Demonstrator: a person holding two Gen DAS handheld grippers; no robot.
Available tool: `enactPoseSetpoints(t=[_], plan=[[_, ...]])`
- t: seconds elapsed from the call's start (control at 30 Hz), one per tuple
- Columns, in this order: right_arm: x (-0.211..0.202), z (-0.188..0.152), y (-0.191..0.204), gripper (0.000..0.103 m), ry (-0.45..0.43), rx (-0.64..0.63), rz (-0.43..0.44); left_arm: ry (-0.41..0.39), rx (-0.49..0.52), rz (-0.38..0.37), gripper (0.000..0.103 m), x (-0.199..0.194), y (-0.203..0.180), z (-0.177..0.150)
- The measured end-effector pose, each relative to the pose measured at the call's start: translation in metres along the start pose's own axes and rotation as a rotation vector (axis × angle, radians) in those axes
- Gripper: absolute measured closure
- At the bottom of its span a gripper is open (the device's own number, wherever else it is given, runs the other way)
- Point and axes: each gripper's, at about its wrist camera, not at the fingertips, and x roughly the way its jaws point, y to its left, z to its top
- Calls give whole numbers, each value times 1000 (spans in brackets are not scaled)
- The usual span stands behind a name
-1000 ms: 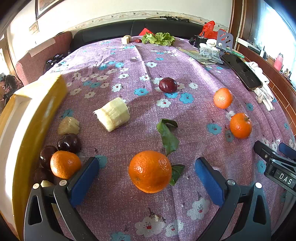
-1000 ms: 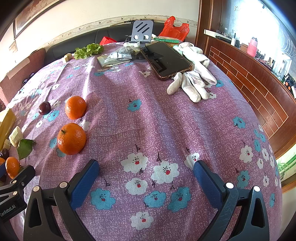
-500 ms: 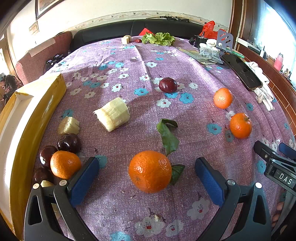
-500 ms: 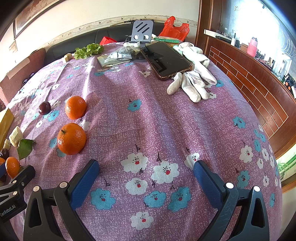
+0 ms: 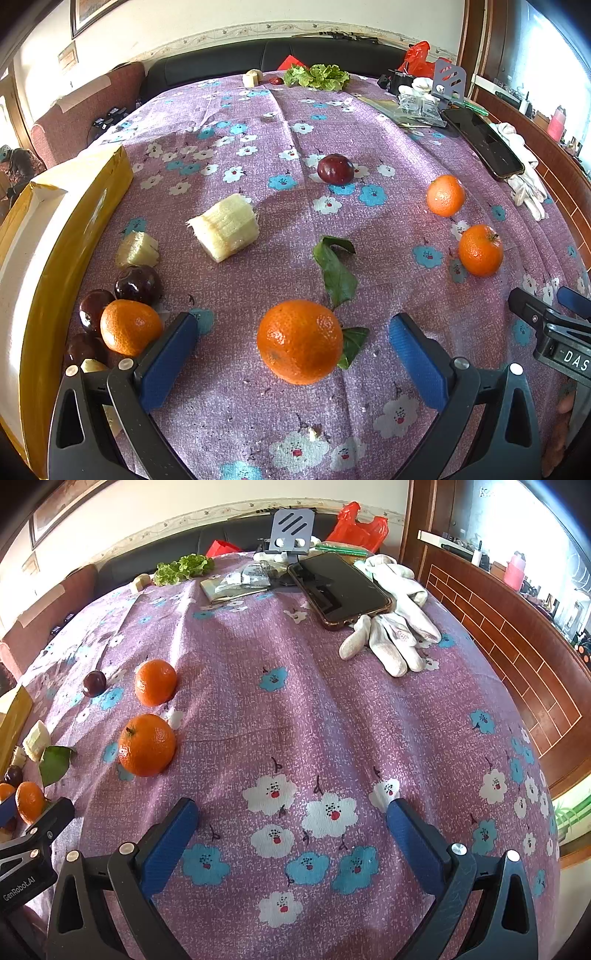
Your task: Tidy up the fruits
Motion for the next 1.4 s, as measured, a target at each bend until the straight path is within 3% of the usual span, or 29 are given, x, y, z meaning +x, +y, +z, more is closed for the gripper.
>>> enactPoseSetpoints(t=[0.63,0.7,0.83,1.03,1.13,1.27,1.33,1.4], plan=[[1,3,1,0,4,-3,-9,67,82,-67,0,-10,-4,-14],[0,2,2,0,3,-4,-10,67,79,-106,2,-19,-1,-16],[-9,-2,4,2,-10,-36,-41,-118,83,-158,6,-78,17,-18],[-70,7,7,3,-180,-53,4,-560,73,-55,5,-210,65,10],[-108,33,5,3,-271,-30,87,-692,60,-9,0,-263,85,37],[-137,67,8,3,-327,9,226,-772,-2,-58,0,-284,108,50],[-134,70,14,3,-324,7,286,-691,-9,-94,0,-265,114,50],[-117,64,22,11,-282,0,317,-550,-12,-64,0,-232,111,49]])
